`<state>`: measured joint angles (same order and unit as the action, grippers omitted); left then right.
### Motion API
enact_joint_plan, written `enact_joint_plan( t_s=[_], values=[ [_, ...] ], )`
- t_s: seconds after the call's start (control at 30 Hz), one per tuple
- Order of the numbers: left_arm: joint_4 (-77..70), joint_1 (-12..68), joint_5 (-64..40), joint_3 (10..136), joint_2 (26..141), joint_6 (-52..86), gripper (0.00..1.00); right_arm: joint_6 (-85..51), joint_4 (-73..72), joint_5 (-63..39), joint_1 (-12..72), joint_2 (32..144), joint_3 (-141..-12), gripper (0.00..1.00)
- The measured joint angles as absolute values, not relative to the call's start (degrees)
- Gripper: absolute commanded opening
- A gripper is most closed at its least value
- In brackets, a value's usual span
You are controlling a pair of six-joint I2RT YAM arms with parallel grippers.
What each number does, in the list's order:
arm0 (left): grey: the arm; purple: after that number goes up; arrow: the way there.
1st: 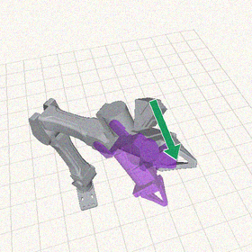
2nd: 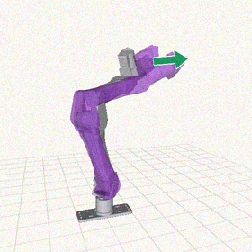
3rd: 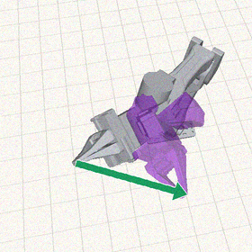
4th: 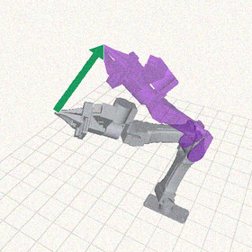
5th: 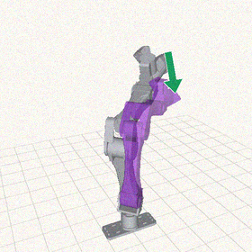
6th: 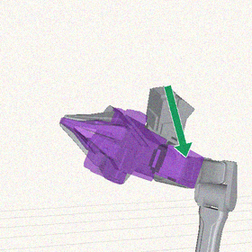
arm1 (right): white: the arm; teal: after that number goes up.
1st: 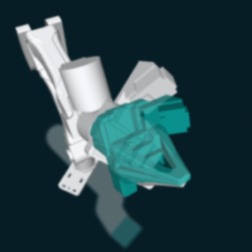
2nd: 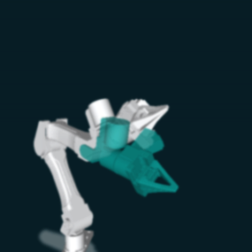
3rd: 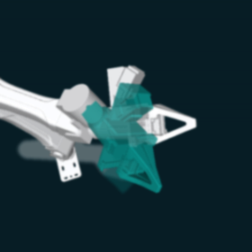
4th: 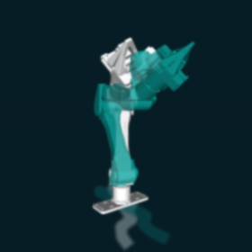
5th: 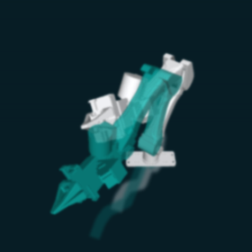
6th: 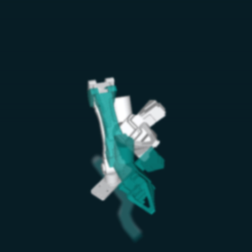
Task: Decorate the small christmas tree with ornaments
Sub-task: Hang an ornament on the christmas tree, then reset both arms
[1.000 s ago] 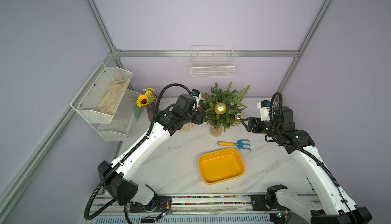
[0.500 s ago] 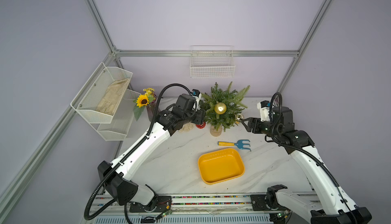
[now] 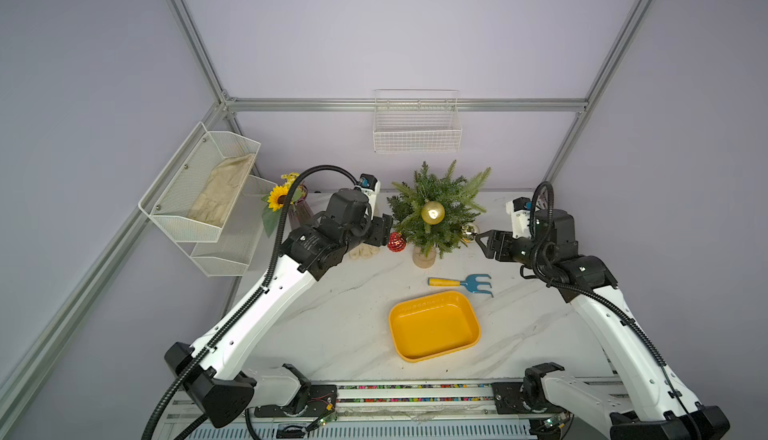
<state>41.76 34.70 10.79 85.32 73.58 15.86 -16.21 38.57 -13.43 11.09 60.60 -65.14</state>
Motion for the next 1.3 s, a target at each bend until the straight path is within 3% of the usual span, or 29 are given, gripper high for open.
enact_joint_plan(
  t_s=[0.2, 0.27, 0.53, 0.9, 1.3],
  values=[
    [37.2, 29.5, 16.6, 75.3, 66.8, 16.0, 1.0, -17.2, 37.2, -5.0, 10.9, 63.0, -66.0, 0.93],
    [34.5, 27.4, 18.9, 70.5, 65.3, 16.4, 1.0, -17.5, 35.1, -1.2, 10.8, 63.3, -65.9, 0.97],
    [21.2, 23.3, 27.9, 54.3, 64.6, 17.4, 1.0, -16.6, 20.2, 10.9, 9.1, 68.9, -60.9, 0.97],
    [-6.8, 23.0, 41.2, 33.2, 70.4, 7.8, 1.0, -15.2, -5.8, 14.2, 2.9, 81.7, -45.9, 0.97],
    [-36.2, 12.3, 36.9, 22.7, 80.2, -0.8, 1.0, -11.7, -49.6, 10.9, -2.6, 91.6, -26.0, 0.97]
  ],
)
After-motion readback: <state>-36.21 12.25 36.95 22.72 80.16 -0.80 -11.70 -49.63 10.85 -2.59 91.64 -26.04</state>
